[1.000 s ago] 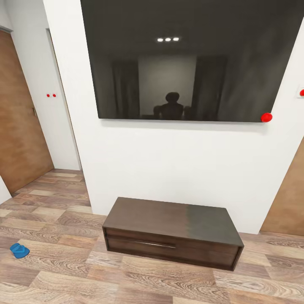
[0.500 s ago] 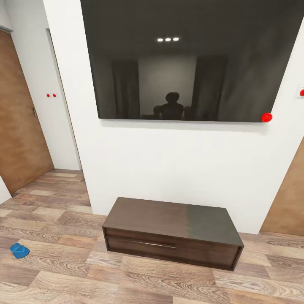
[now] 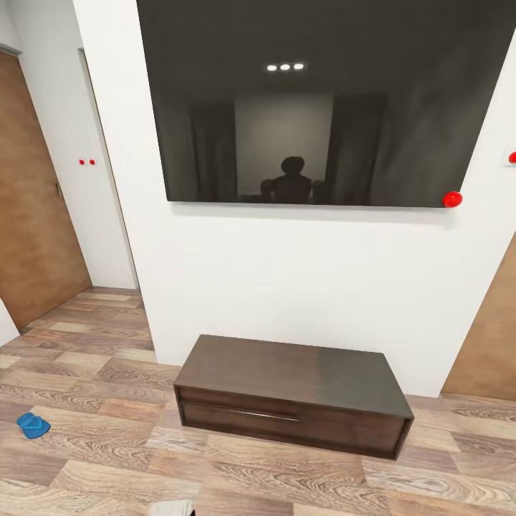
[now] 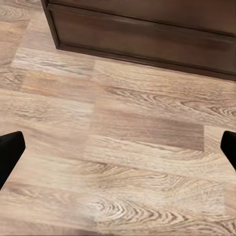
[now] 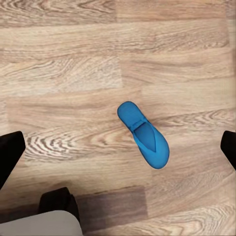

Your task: In the bedroom, move the book from the bed onto either nightstand, and place the two sandals side by side next to the bed.

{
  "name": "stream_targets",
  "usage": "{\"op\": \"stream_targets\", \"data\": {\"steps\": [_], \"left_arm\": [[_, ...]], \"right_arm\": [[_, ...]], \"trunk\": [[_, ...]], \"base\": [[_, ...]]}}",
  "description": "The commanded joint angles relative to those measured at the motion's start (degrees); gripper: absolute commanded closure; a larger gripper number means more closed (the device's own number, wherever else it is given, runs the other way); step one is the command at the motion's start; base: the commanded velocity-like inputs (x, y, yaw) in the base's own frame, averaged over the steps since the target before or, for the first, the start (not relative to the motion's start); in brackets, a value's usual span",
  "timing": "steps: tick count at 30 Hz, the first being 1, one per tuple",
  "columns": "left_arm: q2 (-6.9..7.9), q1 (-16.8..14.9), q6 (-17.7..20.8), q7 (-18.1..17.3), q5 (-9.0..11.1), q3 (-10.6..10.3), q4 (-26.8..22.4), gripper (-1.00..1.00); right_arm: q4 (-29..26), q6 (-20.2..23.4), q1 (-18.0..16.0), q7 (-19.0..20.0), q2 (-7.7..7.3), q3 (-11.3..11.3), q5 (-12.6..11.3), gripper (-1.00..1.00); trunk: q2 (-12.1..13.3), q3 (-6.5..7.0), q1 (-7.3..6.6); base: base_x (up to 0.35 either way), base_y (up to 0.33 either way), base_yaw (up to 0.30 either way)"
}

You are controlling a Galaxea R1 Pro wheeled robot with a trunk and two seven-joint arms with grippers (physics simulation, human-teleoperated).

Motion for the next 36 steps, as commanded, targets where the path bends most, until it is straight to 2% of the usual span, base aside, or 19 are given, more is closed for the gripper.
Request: {"op": "stream_targets", "data": {"steps": [1,7,11,14,18,19,22,28,36], "left_arm": [[0.17,-0.01,0.17,-0.05,0.05,0.24,-0.07,-1.00],[0.94,-0.01,0.12,-0.11,0.08,1.85,-0.05,-1.00],[1.04,-0.01,0.09,-0.07,0.09,2.14,-0.05,-1.00],[1.06,-0.01,0.08,0.00,0.04,2.26,-0.05,-1.00],[1.07,-0.01,0.06,0.14,-0.01,2.30,-0.05,-1.00],[1.07,-0.01,0.06,0.14,-0.02,2.29,-0.05,-1.00],[1.06,-0.01,0.06,0.15,-0.01,2.28,-0.05,-1.00],[1.06,-0.01,0.07,0.15,0.00,2.25,-0.05,-1.00],[1.06,-0.01,0.07,0.22,0.00,2.25,-0.05,-1.00]], "right_arm": [[-0.04,-0.02,-0.02,-0.02,-0.06,-0.08,-0.05,-1.00],[-0.02,0.21,-0.02,-0.02,-0.32,-0.18,0.01,-1.00],[-0.05,0.38,-0.02,-0.02,-0.66,-0.32,0.02,-1.00],[-0.04,0.58,-0.02,0.03,-2.39,-0.52,0.00,-1.00],[1.23,1.10,-0.02,0.14,-7.53,-1.50,-0.05,-1.00],[1.53,1.29,-0.02,0.14,-7.83,-1.63,-0.05,-1.00],[2.24,2.57,-0.02,0.19,-8.59,-1.95,-0.05,-1.00],[2.66,6.60,-0.02,0.99,-9.18,-2.14,0.01,-1.00],[2.79,8.19,-0.02,7.45,-9.05,-1.88,0.80,-1.00]], "trunk": [[-0.03,-0.05,0.00],[-0.03,-0.05,0.00],[-0.03,-0.05,0.00],[-0.03,-0.05,0.00],[-0.03,-0.05,0.00],[-0.03,-0.05,0.00],[-0.03,-0.05,0.00],[-0.03,-0.05,0.00],[-0.03,-0.05,0.00]], "base": [[0.000,0.000,0.000],[0.000,0.000,0.000],[0.000,0.000,0.000],[0.000,0.000,0.000],[0.000,0.000,0.000],[0.000,0.000,0.000],[0.000,0.000,0.000],[0.000,0.000,0.000],[0.000,0.000,0.000]]}}
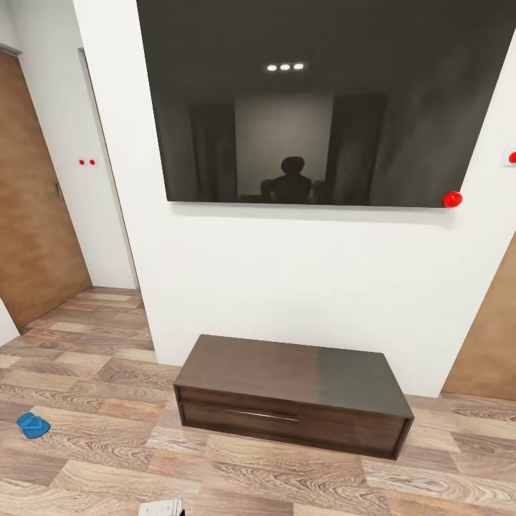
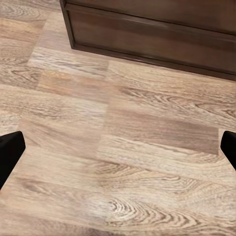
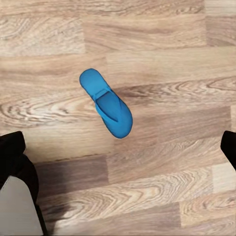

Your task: In the bedroom, move the book from the bed onto either nightstand, and place the two sandals side by side next to the bed.

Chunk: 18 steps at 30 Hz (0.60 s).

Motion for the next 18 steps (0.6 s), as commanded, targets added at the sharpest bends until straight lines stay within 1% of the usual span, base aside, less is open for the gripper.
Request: {"op": "stream_targets", "data": {"steps": [1,5,16,18], "left_arm": [[-0.04,-0.01,0.16,0.00,0.03,0.11,-0.08,-1.00],[-0.06,-0.01,0.16,0.00,0.03,0.11,-0.08,-1.00],[-0.12,-0.01,0.16,0.00,0.03,0.11,-0.08,-1.00],[-0.08,-0.01,0.16,-0.03,0.03,0.11,-0.08,-1.00]], "right_arm": [[-0.11,0.39,-0.02,1.03,0.04,-0.37,0.09,-1.00],[-0.11,0.43,-0.02,1.88,0.05,-0.34,0.06,-1.00],[-0.16,0.42,-0.02,2.10,0.05,-0.41,-0.52,-1.00],[-0.12,0.42,-0.02,2.10,0.05,-0.41,-0.53,-1.00]], "trunk": [[-0.03,-0.06,0.00],[-0.03,-0.06,0.00],[-0.03,-0.06,0.00],[-0.84,-0.42,0.44]], "base": [[0.000,0.000,0.000],[0.000,0.000,0.000],[0.000,0.000,0.000],[0.000,0.000,0.000]]}}
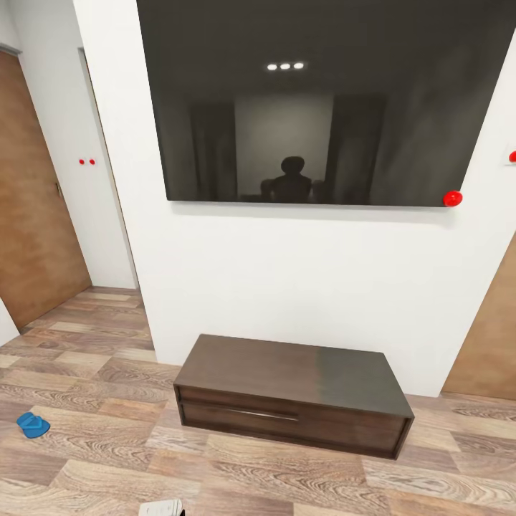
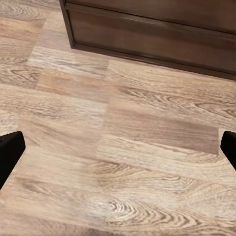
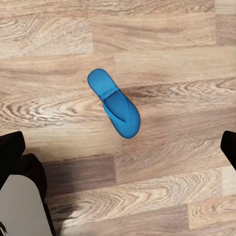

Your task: In the bedroom, move the book from the bed onto either nightstand, and place the two sandals side by side next to the bed.

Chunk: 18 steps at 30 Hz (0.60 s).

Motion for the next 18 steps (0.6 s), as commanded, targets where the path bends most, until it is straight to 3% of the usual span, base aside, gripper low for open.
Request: {"op": "stream_targets", "data": {"steps": [1,18], "left_arm": [[-0.04,-0.01,0.16,-0.02,0.03,0.11,-0.08,-1.00],[-0.01,-0.01,0.16,-0.07,-0.05,0.11,-0.08,-1.00]], "right_arm": [[-0.12,0.34,-0.02,0.40,0.04,-0.38,-0.01,-1.00],[-0.09,0.29,-0.02,0.40,0.04,-0.37,-0.02,-1.00]], "trunk": [[-0.45,-0.24,0.23],[-7.27,-3.29,3.96]], "base": [[0.000,0.000,0.000],[0.000,0.000,0.000]]}}
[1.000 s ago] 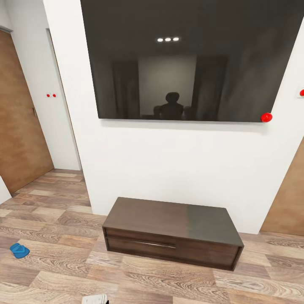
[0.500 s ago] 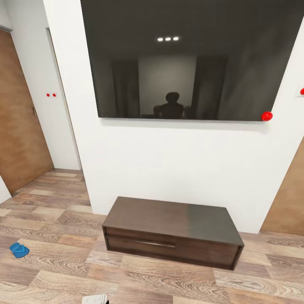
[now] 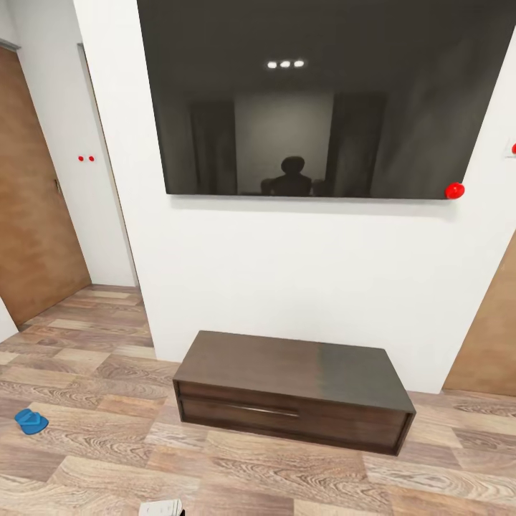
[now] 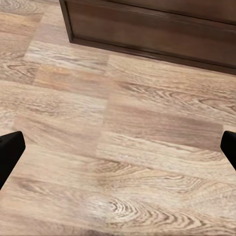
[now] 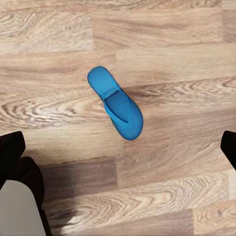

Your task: In the bedroom, move the book from the bed onto either nightstand, and place the two sandals side by side next to the bed.

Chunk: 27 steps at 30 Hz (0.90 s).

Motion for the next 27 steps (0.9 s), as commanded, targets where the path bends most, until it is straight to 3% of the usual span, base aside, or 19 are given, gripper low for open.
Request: {"op": "stream_targets", "data": {"steps": [1,27], "left_arm": [[-0.04,-0.01,0.16,-0.02,0.02,0.11,-0.08,-1.00],[-0.04,-0.01,0.16,0.06,0.02,0.11,-0.08,-1.00]], "right_arm": [[-0.13,0.35,-0.02,0.40,0.04,-0.39,-0.01,-1.00],[-0.13,0.18,-0.02,0.31,0.04,-0.31,-0.01,-1.00]], "trunk": [[-0.45,-0.24,0.23],[-10.87,-4.91,5.94]], "base": [[0.000,0.000,0.000],[0.000,0.000,0.000]]}}
